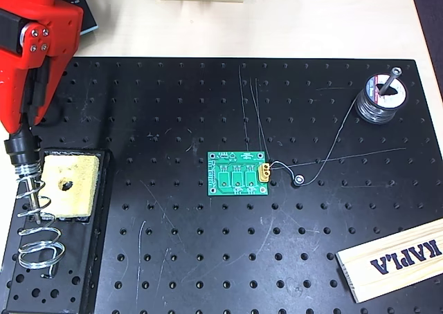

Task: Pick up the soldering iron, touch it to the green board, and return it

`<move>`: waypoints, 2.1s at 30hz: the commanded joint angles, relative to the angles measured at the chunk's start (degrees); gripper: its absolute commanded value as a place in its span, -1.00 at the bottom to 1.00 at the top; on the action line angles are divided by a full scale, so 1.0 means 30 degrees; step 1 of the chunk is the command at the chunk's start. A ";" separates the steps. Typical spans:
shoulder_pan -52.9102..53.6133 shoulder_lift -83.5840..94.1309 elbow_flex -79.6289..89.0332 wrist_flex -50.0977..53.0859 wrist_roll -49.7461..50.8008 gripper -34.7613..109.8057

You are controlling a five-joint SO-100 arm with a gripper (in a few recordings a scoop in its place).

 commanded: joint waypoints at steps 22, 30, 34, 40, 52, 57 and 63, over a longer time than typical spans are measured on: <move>0.1055 0.3750 0.1377 0.2402 -0.0674 -0.52; 0.0732 0.3311 0.0820 0.2432 -0.0176 -0.52; 0.0146 0.2402 -0.0205 0.2842 0.0586 -0.52; -0.0645 -0.0527 -0.3721 0.4131 0.1113 -0.52; -0.1230 -0.3428 -0.7441 0.5537 0.1611 -0.52; -0.1494 -0.2783 -0.6533 0.5449 0.2109 -0.52; -0.1699 -0.1172 -0.4687 0.5566 0.2607 -0.52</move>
